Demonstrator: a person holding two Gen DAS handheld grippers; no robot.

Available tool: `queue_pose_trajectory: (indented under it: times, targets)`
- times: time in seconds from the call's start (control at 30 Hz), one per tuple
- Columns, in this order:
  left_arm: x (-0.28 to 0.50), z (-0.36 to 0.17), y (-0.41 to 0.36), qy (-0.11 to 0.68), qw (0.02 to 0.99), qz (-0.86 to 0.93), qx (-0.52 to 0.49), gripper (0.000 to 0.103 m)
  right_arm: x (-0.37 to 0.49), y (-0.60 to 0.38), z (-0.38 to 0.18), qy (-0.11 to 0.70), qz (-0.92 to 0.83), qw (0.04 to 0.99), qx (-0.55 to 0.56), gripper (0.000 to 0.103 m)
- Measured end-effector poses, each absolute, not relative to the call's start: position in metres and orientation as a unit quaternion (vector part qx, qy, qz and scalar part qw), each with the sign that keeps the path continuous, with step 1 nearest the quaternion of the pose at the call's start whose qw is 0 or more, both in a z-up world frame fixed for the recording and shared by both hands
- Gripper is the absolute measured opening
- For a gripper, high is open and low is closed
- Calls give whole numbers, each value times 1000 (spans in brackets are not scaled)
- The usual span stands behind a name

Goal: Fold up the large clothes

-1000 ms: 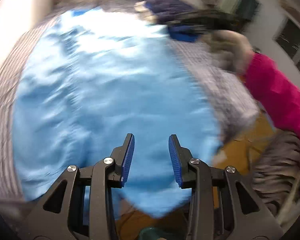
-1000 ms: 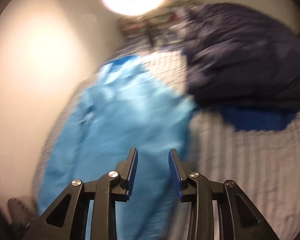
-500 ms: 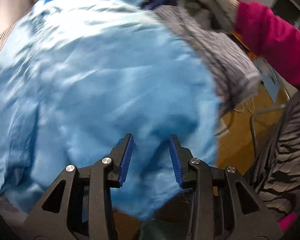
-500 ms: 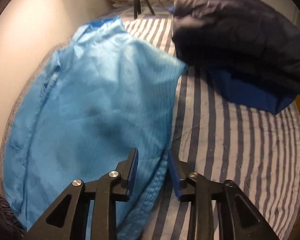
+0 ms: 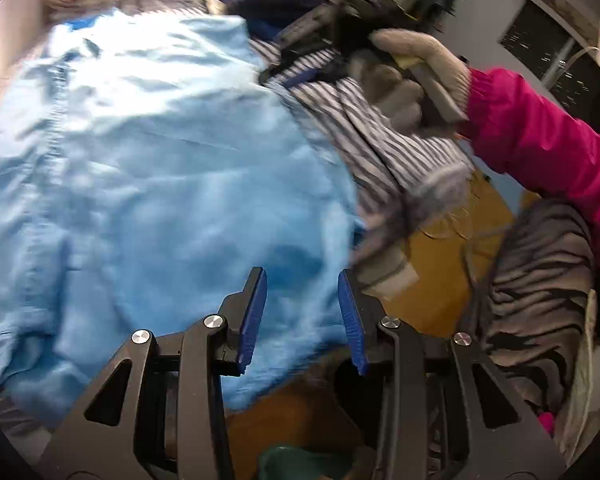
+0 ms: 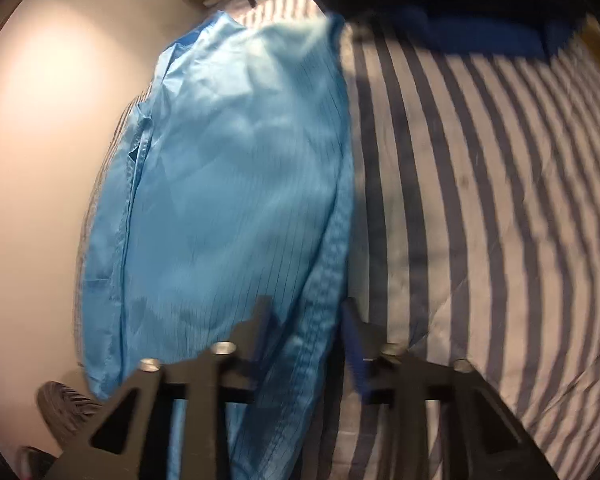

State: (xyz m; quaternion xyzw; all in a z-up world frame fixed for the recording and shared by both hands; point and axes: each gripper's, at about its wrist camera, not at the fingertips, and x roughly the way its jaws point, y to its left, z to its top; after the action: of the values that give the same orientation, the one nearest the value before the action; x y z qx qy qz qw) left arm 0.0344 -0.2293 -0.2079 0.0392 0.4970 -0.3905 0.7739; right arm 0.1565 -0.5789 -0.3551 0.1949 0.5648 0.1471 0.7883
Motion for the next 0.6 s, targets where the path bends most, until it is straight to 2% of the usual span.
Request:
queue_pose_trajectory:
  times: [0.03,0.1,0.2,0.23,0.3,0.5,0.6]
  targets:
    - [34,-211,-235,501,768,-396,45,36,155,-580,-355,563,152,787,203,26]
    - [30,-211,-244,499,761,-410,57,36,152,-580,-353,561,158,786,207,24]
    - [25,-209,-252,484,762,-423,79,36,148,-578,-348,555,165,788,208,31]
    - [24,-210,-255,480,764,-422,90,25,149,-575,-348,554,161,790,205,40]
    - [21,-217,-261,485,762,-415,110,4,148,-572,-346,554,156,795,194,40]
    - [11,-207,-275,462,760,-443,112,1,152,-577,-346,552,164,792,204,41]
    - [8,-197,-284,445,762,-456,117,1,154,-584,-349,551,155,791,216,48]
